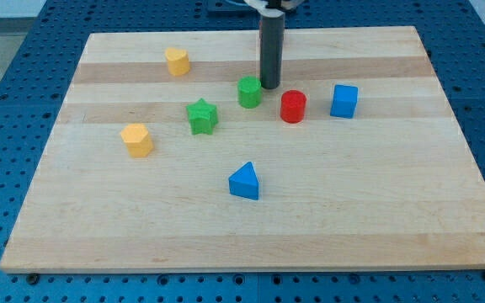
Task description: Move the yellow heart diagonal to the top left of the green star
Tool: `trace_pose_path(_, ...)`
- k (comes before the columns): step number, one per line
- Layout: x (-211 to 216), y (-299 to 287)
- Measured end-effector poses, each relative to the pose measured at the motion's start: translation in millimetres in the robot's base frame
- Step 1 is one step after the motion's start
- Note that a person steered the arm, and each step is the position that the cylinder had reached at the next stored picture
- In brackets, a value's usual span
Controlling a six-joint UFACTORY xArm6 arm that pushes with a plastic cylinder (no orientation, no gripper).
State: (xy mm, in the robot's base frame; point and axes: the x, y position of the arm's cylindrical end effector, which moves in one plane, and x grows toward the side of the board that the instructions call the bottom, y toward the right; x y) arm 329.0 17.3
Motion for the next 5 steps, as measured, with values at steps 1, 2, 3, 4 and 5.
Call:
trace_pose_path(1, -8, -21)
trace_pose_path(2, -29, -41)
trace_pose_path(3, -47, -60)
trace_pose_path(4, -65, -74)
trace_pose_path(5, -75, -93)
